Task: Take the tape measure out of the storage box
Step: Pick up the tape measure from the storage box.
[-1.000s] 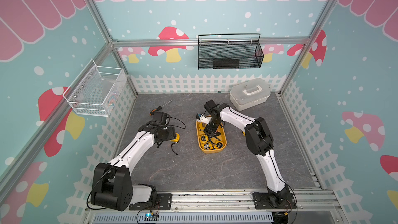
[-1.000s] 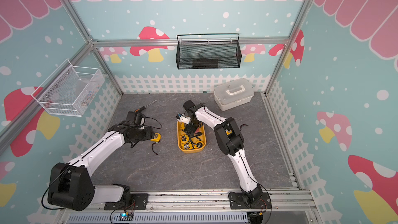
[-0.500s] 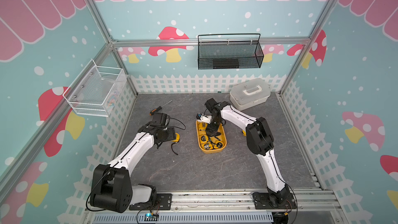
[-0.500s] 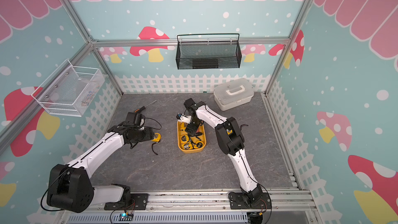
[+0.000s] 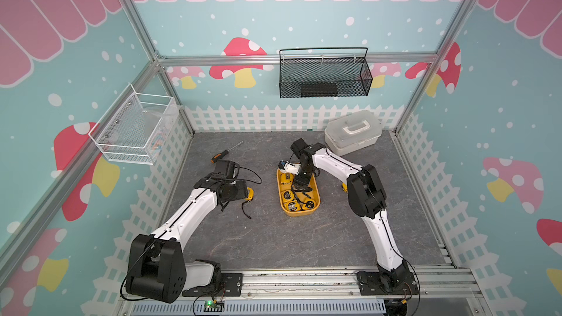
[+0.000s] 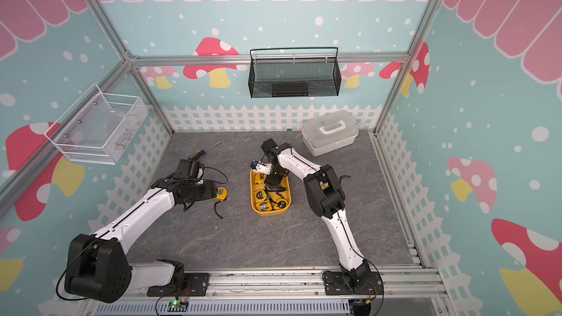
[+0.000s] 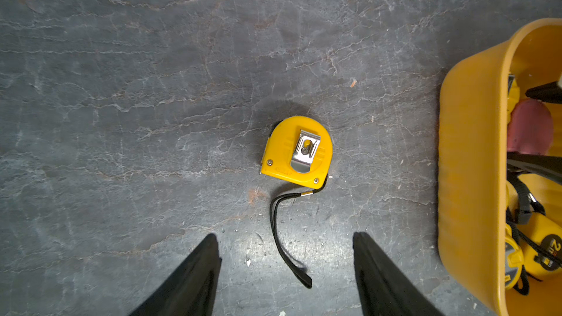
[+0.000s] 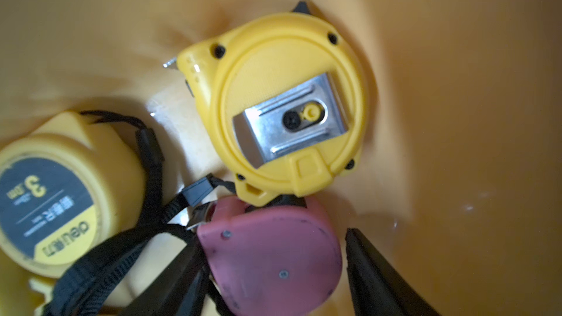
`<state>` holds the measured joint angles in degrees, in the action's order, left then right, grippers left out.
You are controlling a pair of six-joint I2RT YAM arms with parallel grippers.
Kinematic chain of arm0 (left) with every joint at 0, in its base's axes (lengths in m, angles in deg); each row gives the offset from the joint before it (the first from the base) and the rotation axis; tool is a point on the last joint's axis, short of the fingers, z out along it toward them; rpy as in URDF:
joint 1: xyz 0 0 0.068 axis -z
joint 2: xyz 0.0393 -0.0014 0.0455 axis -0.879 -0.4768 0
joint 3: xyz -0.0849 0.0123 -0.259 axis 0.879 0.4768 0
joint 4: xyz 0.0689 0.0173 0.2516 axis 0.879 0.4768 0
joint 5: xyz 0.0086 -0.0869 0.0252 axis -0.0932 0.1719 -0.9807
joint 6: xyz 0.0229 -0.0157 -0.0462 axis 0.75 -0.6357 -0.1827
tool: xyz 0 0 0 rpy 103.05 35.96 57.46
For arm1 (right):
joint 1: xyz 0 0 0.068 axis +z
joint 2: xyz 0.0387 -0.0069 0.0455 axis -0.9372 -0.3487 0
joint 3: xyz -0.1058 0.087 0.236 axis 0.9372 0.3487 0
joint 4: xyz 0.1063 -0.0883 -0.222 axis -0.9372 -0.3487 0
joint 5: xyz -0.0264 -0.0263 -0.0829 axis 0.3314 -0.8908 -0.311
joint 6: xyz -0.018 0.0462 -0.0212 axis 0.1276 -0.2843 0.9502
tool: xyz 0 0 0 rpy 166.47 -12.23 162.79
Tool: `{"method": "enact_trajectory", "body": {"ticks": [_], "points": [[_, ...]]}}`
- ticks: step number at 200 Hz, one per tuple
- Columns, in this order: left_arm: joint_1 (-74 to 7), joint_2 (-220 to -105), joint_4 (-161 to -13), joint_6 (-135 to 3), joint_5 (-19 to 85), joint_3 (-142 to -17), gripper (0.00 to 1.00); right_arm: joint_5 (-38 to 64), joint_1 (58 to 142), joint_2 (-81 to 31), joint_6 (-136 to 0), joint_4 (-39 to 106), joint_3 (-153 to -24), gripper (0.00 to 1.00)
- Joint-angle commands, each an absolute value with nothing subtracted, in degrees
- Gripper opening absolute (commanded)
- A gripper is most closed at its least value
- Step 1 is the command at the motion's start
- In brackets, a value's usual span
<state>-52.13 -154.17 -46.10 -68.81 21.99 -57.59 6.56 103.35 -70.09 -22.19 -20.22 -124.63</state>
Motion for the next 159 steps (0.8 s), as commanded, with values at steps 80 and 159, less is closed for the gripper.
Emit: {"method": "enact_trajectory", "body": {"ticks": [80,159], "points": [[-52.54,-152.87,-46.59,-69.63,21.6,-56.84,0.71,8.06,102.99,-67.73,-22.92,-20.45,-122.64,0.52],[-52.56,-152.65,-46.59,-69.48,21.62,-56.53,0.71,10.22,102.39,-62.44,-24.8,-20.18,-122.6,0.51]]}}
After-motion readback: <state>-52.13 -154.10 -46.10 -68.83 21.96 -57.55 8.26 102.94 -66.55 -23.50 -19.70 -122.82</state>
